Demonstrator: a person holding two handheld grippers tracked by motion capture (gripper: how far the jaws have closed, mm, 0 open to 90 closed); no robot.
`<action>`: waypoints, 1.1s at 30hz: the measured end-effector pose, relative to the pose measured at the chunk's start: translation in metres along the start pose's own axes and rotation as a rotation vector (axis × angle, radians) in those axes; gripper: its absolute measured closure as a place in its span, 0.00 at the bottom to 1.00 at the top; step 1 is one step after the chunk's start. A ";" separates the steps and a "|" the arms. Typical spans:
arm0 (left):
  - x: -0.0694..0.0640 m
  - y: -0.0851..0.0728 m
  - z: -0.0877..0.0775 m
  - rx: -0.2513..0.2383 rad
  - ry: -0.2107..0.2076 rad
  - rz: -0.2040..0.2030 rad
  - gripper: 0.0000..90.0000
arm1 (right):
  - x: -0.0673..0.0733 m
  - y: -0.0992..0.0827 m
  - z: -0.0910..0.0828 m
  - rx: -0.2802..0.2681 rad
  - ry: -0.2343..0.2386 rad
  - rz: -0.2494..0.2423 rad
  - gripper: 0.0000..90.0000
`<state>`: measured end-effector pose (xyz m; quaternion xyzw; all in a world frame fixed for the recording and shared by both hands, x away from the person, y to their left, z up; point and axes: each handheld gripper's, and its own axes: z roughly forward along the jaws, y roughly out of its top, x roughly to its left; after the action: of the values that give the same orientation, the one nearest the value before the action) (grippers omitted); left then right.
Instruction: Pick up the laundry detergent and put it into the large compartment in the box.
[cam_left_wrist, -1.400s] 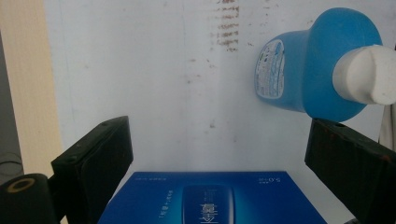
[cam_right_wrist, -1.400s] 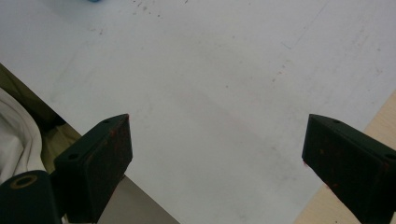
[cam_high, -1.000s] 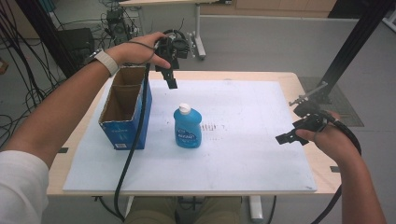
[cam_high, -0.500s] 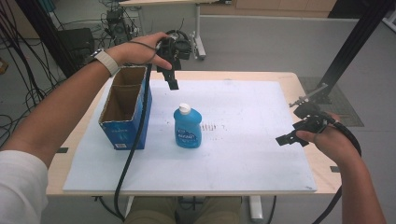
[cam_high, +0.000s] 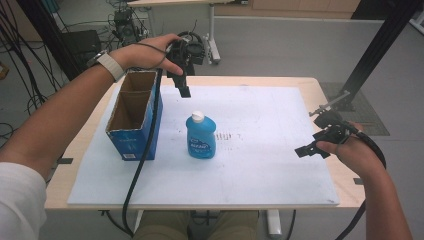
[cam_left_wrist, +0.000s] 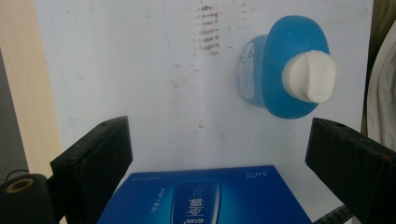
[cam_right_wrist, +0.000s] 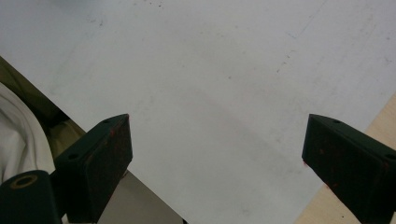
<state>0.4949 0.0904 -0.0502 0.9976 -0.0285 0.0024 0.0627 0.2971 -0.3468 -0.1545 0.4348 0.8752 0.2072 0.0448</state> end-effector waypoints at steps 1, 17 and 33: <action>0.000 0.000 -0.001 -0.001 -0.002 0.002 0.09 | 0.000 0.000 0.000 0.000 -0.001 0.002 0.09; -0.014 -0.002 -0.004 -0.027 -0.037 0.038 0.08 | -0.001 -0.005 0.003 0.001 0.007 0.005 0.10; -0.034 0.014 0.004 -0.003 -0.038 0.088 0.08 | -0.001 -0.011 0.006 -0.005 0.012 0.014 0.10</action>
<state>0.4606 0.0779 -0.0523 0.9952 -0.0736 -0.0140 0.0636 0.2915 -0.3517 -0.1639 0.4394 0.8719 0.2124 0.0394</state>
